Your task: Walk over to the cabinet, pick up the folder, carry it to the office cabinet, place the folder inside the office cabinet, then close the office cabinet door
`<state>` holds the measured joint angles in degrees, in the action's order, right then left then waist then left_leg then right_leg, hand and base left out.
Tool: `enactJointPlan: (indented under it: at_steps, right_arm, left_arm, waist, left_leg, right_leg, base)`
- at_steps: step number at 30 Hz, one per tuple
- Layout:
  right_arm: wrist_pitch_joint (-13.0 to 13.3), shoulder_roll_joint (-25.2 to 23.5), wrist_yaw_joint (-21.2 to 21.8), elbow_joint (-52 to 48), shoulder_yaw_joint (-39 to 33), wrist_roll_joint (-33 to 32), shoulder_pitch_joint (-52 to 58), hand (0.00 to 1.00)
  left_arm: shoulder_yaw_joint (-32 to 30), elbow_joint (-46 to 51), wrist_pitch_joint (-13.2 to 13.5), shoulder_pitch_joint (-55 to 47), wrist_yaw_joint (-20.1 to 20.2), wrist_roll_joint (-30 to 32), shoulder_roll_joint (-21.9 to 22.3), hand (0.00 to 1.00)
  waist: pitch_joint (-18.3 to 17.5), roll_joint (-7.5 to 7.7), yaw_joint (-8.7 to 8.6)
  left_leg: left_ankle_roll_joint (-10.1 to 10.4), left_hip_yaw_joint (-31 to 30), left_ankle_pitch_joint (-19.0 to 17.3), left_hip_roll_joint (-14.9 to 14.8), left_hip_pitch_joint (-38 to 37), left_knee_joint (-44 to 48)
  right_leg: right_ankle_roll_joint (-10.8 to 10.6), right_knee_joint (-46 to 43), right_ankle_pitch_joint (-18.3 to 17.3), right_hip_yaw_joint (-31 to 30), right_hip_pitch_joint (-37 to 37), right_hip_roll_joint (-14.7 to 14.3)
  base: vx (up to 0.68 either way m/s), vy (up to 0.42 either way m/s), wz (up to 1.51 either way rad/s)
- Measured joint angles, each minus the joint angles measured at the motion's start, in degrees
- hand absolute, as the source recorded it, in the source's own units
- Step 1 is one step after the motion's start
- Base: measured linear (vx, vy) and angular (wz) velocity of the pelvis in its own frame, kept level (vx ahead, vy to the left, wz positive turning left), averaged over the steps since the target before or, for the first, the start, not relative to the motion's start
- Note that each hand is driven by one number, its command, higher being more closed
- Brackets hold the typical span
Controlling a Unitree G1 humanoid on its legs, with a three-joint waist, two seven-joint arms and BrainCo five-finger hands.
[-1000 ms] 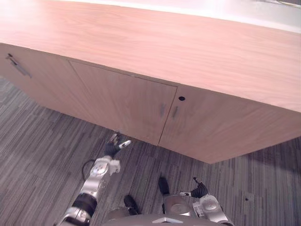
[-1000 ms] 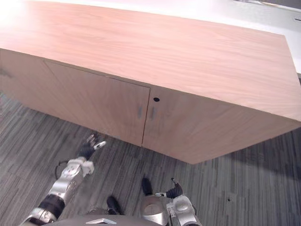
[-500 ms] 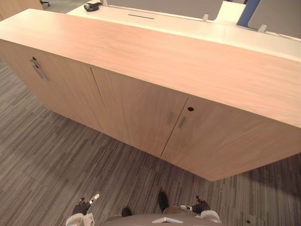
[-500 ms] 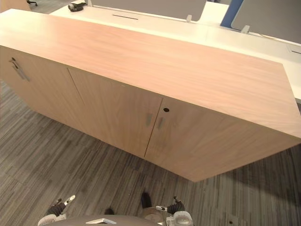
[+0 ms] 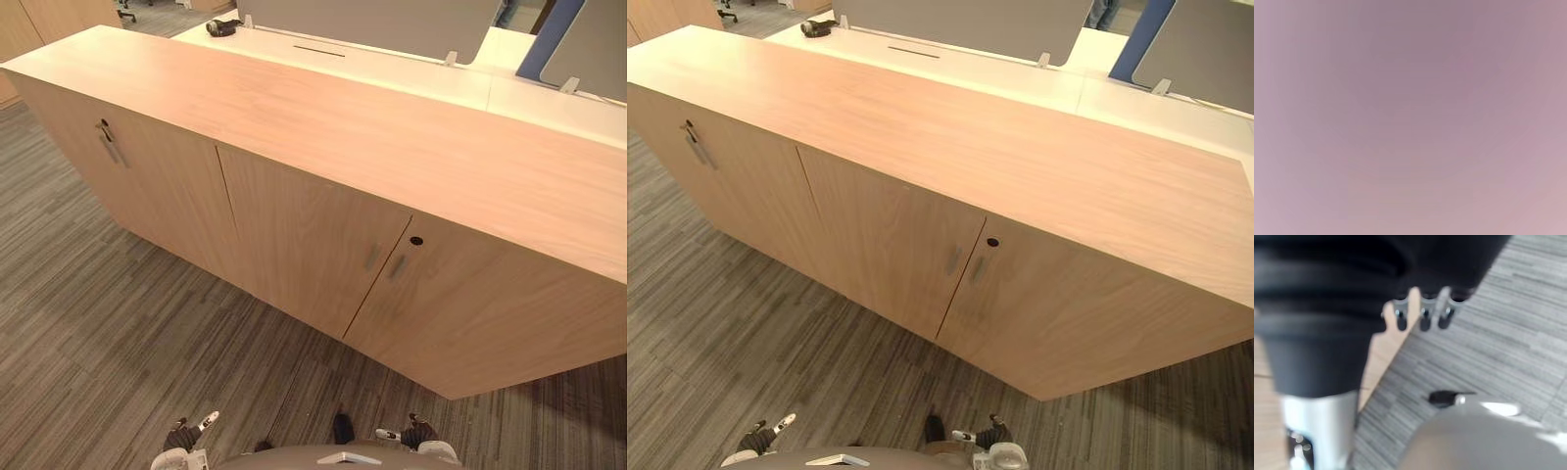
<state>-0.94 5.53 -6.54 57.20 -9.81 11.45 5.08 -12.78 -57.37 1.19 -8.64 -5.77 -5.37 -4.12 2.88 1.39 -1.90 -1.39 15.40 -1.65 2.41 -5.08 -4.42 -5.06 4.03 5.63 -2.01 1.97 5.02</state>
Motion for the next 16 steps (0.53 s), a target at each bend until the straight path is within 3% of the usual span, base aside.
enactJointPlan:
  at_steps: [16]
  right_arm:
    - [-0.49,-0.44,0.01,2.38,-2.32,-0.98,-1.44,0.0]
  left_arm:
    - [0.42,-0.74,0.0,1.03,-0.08,0.03,0.04,0.0]
  waist:
    - [-0.38,0.84,0.61]
  left_leg:
    - [-0.11,-2.87,0.09,0.34,0.1,-0.04]
  right_leg:
    - [-0.28,0.58,-0.63,2.89,-1.28,0.68]
  base:
    - [-0.02,-0.022,0.09]
